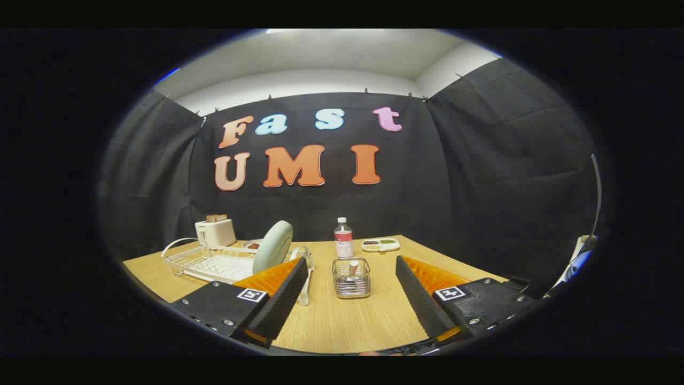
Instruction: Take the plate from the dish rack, then take the spoon from the basket and place it into the plate.
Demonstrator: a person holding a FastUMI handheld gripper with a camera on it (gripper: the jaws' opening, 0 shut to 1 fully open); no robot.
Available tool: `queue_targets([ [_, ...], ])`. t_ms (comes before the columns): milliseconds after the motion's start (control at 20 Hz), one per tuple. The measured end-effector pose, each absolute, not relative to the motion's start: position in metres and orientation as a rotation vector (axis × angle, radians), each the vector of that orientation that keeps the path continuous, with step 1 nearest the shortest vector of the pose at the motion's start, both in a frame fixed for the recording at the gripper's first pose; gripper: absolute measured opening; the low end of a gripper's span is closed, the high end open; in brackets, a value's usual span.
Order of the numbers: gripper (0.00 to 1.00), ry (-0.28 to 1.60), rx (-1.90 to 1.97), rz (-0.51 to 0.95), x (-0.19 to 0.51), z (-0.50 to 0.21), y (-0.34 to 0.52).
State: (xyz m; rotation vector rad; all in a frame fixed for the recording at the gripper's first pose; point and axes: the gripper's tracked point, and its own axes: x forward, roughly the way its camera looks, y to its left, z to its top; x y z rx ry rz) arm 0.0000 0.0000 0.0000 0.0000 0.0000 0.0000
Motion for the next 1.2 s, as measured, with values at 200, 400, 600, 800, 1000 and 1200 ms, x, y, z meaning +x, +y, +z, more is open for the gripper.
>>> queue_targets([
  [200, 0.98, -0.035, 0.026, -0.019, 0.001, 0.008, 0.000],
  [400, 0.98, -0.002, 0.016, -0.029, 0.001, 0.002, -0.003],
  [600, 0.98, 0.020, 0.009, -0.053, 0.000, -0.003, -0.008],
  [800, 0.98, -0.005, -0.017, -0.040, 0.001, 0.001, -0.006],
  [1000, 0.98, 0.002, -0.020, -0.031, 0.007, 0.003, 0.001],
  [1200, 0.98, 0.003, 0.005, 0.010, 0.027, 0.013, 0.026],
])
